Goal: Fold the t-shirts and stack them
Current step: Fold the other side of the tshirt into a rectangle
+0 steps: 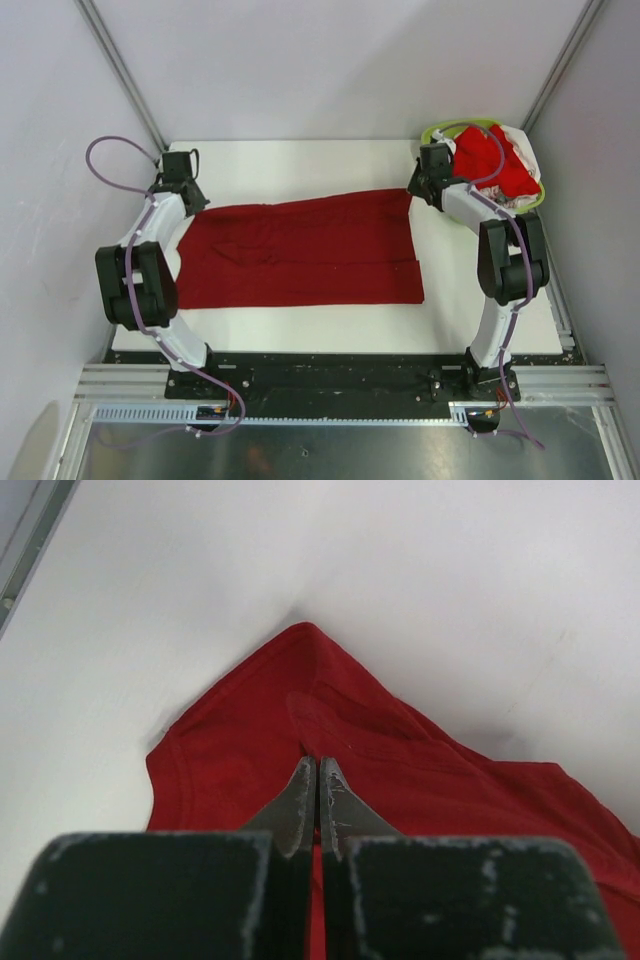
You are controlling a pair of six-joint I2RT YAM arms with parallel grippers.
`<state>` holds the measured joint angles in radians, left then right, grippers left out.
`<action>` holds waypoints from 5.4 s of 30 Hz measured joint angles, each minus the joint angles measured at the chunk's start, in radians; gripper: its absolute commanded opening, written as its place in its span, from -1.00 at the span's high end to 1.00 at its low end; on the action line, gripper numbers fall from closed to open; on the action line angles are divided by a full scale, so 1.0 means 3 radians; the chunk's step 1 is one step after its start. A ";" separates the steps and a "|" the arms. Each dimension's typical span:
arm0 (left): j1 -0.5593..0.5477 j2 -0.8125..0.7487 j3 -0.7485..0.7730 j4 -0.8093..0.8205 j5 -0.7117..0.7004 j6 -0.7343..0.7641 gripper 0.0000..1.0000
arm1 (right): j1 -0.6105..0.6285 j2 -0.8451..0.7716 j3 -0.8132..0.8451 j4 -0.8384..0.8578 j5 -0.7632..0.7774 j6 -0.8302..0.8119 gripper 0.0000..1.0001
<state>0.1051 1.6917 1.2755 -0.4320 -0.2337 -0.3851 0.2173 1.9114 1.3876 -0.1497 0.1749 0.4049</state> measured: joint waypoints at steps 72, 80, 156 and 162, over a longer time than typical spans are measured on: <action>0.0095 0.0299 0.0380 0.0140 0.0301 -0.0175 1.00 | -0.0228 0.0587 0.0369 0.0685 -0.0725 0.0067 0.90; 0.0097 0.0327 0.0315 0.0170 0.0331 -0.0173 1.00 | -0.0240 0.0601 0.0346 0.0704 -0.0790 -0.0072 0.90; 0.0163 -0.0902 -0.1029 -0.0017 0.0144 -0.0149 1.00 | 0.0018 -0.0952 -0.1581 0.0512 -0.0369 0.0183 1.00; 0.0163 -0.0944 -0.1048 -0.0064 0.0125 -0.0149 1.00 | 0.0020 -0.0998 -0.1651 0.0514 -0.0369 0.0192 1.00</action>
<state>0.1539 1.4086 0.9611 -0.4511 -0.1963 -0.4297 0.2234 1.6119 0.8925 0.0044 0.0643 0.4625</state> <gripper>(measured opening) 0.009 0.010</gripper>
